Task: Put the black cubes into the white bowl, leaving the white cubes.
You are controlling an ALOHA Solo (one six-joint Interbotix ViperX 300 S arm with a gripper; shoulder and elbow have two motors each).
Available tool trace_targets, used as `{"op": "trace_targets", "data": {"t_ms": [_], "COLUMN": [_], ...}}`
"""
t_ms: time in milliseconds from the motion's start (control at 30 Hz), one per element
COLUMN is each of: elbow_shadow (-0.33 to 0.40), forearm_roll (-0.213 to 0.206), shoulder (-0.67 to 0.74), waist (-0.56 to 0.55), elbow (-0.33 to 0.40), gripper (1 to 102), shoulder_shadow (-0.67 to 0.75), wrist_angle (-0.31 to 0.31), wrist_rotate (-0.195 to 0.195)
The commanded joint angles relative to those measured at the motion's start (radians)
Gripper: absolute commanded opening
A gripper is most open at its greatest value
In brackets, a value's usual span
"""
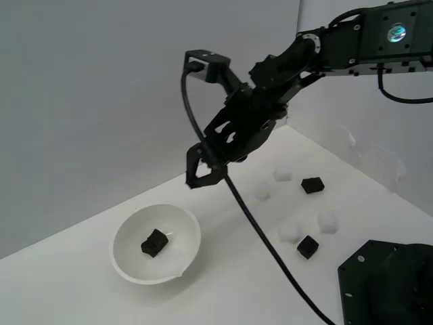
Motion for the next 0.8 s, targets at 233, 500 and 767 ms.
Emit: {"op": "trace_targets", "data": {"t_ms": [233,500,767], "elbow_shadow": [0.06,0.069,0.114], "forearm_roll": [0.078,0.19,0.218], "shoulder": [0.087,0.029,-0.034], "waist": [0.4,0.532,0.607], "elbow": [0.064,0.072,0.117], "gripper": [91,91,91], "shoulder_shadow": [0.089,0.034,-0.029], "wrist_angle": [0.115,0.133,0.13], "wrist_rotate": [0.072,0.072,0.072]}}
